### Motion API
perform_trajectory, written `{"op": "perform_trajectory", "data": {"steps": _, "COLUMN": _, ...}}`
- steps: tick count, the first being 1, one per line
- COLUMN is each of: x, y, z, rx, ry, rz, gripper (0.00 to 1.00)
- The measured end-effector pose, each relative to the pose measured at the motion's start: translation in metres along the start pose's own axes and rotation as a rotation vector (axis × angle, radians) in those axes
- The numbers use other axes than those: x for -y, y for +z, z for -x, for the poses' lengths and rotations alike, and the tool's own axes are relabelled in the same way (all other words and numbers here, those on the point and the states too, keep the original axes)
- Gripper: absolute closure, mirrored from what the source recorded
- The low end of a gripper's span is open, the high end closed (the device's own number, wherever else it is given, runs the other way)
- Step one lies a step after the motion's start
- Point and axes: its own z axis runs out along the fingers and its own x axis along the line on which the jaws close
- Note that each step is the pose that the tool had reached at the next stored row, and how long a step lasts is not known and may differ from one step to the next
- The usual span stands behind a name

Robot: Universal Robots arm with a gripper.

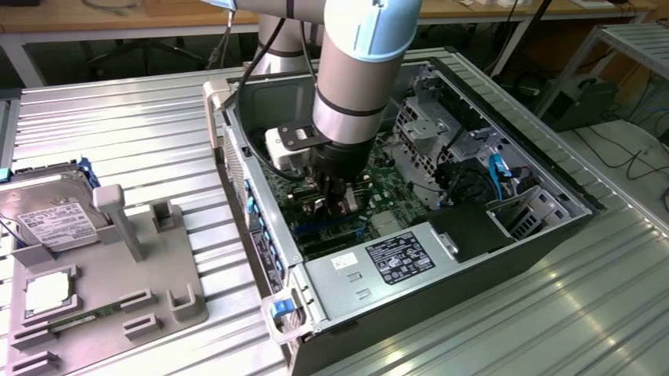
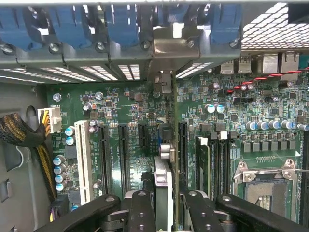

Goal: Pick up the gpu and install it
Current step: 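Insert the gpu into the slot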

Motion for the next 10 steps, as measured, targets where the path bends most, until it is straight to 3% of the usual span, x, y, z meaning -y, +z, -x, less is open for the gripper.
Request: {"op": "perform_trajectory", "data": {"steps": 10, "x": 0.0, "y": 0.0017, "z": -0.0001, "rx": -0.0001, "ry": -0.002, "rz": 0.0005, "gripper": 0.72}}
